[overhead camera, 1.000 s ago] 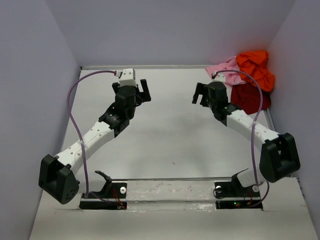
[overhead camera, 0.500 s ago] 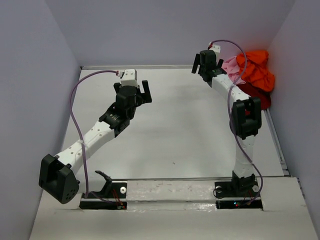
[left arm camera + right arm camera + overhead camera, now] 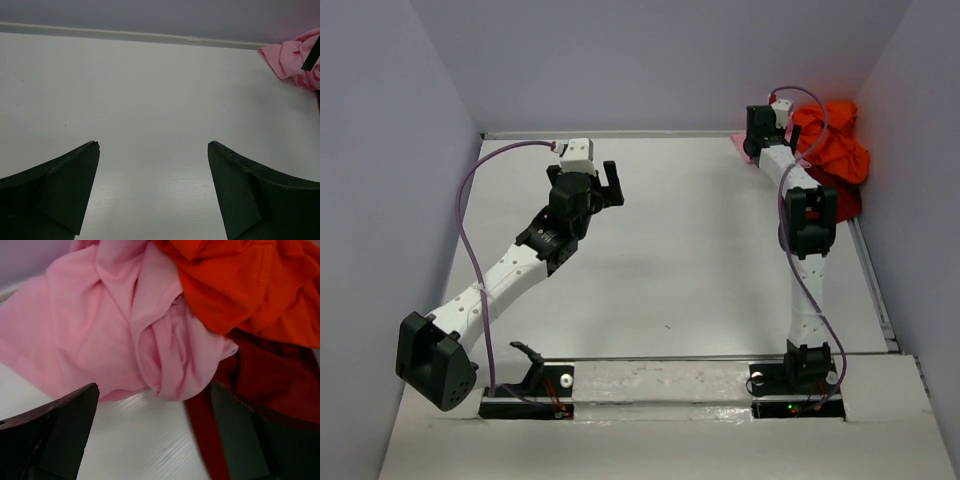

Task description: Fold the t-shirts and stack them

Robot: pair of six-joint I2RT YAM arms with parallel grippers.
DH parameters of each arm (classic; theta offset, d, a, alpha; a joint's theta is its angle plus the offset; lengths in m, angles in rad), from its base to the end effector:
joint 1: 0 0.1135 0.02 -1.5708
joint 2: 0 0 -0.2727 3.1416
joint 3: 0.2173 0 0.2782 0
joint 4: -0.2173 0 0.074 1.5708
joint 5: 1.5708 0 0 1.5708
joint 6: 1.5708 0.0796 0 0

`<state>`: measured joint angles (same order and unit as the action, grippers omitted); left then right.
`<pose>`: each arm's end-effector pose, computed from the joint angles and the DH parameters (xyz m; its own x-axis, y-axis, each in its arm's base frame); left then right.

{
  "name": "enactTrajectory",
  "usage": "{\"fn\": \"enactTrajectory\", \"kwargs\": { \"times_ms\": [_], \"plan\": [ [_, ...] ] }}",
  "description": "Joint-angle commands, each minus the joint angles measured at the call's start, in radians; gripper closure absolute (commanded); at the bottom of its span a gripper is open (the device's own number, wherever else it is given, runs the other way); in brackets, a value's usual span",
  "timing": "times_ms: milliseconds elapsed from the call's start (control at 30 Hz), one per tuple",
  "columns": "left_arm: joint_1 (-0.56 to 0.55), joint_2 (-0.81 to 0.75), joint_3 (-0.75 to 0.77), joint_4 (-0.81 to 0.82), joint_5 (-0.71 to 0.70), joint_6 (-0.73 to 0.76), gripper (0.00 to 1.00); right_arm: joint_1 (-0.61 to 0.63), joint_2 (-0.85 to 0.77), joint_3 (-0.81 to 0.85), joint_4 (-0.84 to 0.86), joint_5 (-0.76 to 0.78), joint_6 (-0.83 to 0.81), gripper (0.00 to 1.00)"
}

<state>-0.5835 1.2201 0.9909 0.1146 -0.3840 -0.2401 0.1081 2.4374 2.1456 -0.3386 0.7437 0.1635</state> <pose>0.3096 -0.1687 0.3494 -0.1403 -0.1716 -0.9751 0.1718 0.9657 -0.1946 0.6146 0.0125 0.1912 -0.5026 0.0659 -0.8620 0.5535 0.7905 -0.2623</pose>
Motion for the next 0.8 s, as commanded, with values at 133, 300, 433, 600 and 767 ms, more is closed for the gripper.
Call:
{"fn": "enactTrajectory", "kwargs": {
  "times_ms": [133,300,433,600,767],
  "plan": [
    [-0.006,-0.036,0.045,0.025,0.022,0.013,0.01,-0.093,-0.043,-0.061,0.225,0.174,-0.193,0.02],
    [-0.006,-0.027,0.046,0.02,0.02,0.016,0.01,-0.186,-0.044,-0.082,0.251,0.114,-0.174,0.02],
    [-0.006,-0.031,0.046,0.022,0.025,0.015,0.01,-0.22,0.0,-0.037,0.253,0.059,-0.171,0.02],
    [-0.007,-0.025,0.052,0.022,0.057,0.01,0.01,-0.239,0.038,0.017,0.251,0.01,-0.174,0.05],
    [-0.006,-0.027,0.054,0.019,0.062,0.01,0.01,-0.258,0.064,0.033,0.216,-0.053,-0.134,0.1]
  ]
}}
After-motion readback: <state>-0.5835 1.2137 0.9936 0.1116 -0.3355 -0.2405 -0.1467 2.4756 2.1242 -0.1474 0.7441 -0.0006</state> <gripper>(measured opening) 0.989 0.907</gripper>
